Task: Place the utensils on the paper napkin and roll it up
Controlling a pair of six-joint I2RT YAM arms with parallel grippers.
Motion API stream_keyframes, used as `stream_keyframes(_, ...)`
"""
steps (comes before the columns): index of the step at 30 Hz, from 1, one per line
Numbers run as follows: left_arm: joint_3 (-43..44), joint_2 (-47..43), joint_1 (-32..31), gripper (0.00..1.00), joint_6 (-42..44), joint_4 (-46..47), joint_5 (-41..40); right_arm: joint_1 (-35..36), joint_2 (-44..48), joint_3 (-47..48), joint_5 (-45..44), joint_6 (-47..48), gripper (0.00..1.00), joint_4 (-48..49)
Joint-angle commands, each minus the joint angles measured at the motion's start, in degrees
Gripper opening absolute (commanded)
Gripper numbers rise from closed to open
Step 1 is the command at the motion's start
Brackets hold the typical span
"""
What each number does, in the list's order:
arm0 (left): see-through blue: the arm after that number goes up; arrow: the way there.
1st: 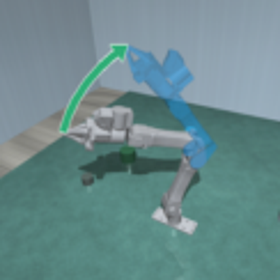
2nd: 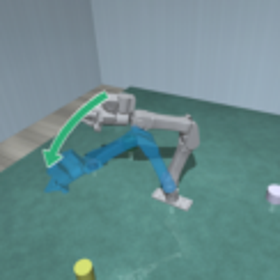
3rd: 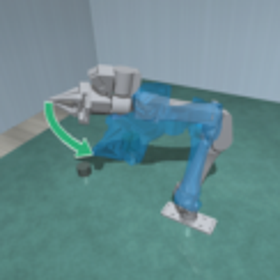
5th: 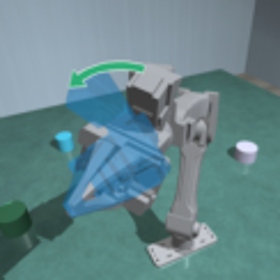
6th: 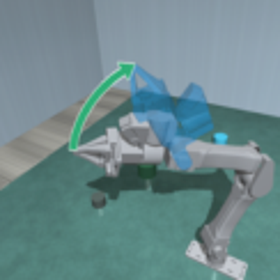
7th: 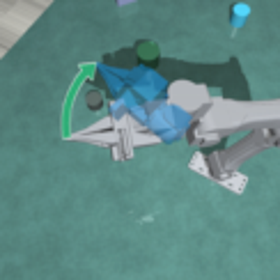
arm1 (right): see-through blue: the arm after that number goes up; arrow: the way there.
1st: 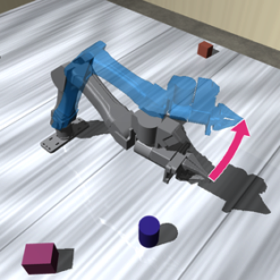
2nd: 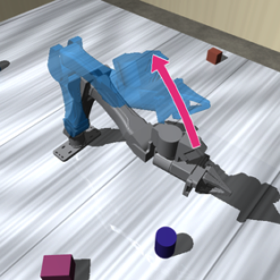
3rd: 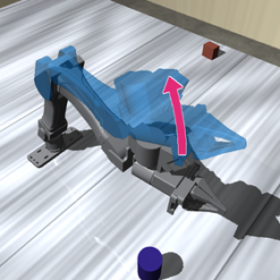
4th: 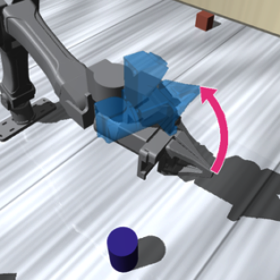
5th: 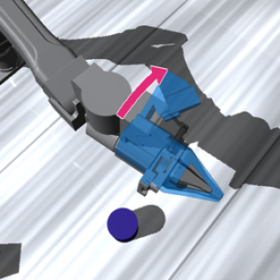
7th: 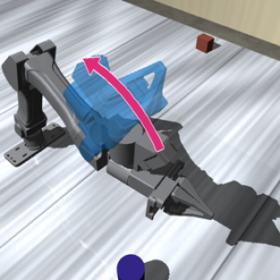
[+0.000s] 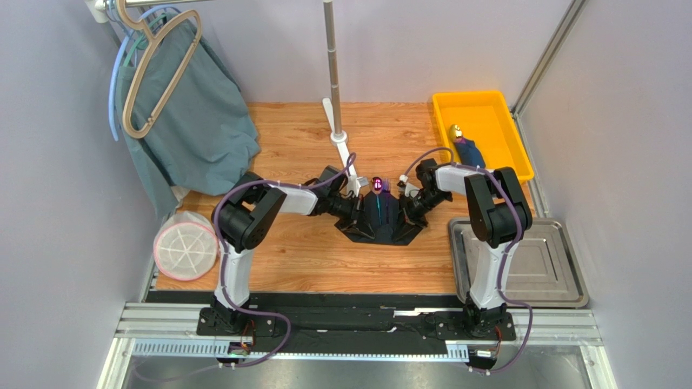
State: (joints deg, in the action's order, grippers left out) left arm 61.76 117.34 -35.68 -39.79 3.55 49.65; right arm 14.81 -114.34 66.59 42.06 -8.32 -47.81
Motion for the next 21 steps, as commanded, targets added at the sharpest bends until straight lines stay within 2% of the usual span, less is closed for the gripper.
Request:
stream_keyframes(1,0.21,-3.7,-1.4,0.02,-0.37,3.21,2.12,-0.13,-1.23,0.12,-4.36,0.49,0.0,1.76)
stream_keyframes(12,0.38,1.31,-1.5,0.02,-2.66,3.57,2.3,-0.13,-1.49,0.56,-5.06,0.84,0.0,1.41)
stream_keyframes(21,-2.08,1.32,0.96,0.01,0.93,-0.56,2.65,-0.75,-1.93,0.91,-5.76,1.11,0.0,1.14)
